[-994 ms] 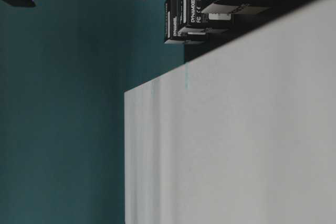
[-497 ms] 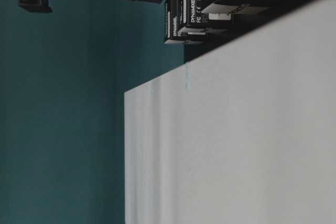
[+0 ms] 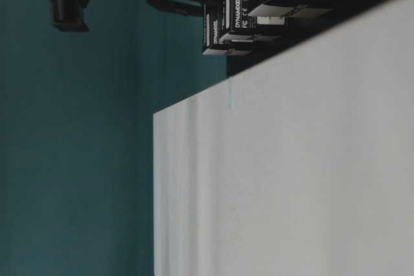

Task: Place the box from the black base onto the white base.
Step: 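Lower the right gripper and close it on the top box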

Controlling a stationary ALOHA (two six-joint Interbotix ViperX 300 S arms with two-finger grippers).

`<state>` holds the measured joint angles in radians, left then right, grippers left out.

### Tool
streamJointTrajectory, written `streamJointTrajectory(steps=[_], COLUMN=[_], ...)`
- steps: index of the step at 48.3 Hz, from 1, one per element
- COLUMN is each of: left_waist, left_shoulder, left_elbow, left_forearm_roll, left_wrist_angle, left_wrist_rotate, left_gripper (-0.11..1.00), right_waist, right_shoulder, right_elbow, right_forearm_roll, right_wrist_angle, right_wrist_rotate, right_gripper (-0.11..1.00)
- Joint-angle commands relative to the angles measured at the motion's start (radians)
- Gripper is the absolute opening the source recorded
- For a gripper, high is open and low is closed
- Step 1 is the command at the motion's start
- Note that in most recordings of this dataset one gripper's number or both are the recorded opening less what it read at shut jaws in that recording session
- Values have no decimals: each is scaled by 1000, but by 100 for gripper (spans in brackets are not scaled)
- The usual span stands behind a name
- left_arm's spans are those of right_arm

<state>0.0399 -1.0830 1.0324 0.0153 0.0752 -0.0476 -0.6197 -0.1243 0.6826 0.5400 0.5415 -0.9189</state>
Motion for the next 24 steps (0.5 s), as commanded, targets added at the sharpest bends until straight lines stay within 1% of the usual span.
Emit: streamJointTrajectory(steps=[1,8,17,24], left_waist=[3,2,3,3], left_shoulder=[12,11,11,12], left_elbow=[-20,-21,-20,-21], left_forearm_roll=[3,3,3,2], left_wrist_angle=[-3,-5,-5,-3], left_wrist_rotate=[-3,-3,-3,-3], left_gripper=[-6,-6,-6,-6], right_waist=[20,35,58,66], right_shoulder=[31,55,48,32], right_elbow=[-8,-3,23,51], right_forearm_roll=[9,15,31,37], right_wrist_angle=[-34,-64,-133,-155], right_wrist_rotate=[-2,-2,-2,0], right_gripper=[99,99,99,99])
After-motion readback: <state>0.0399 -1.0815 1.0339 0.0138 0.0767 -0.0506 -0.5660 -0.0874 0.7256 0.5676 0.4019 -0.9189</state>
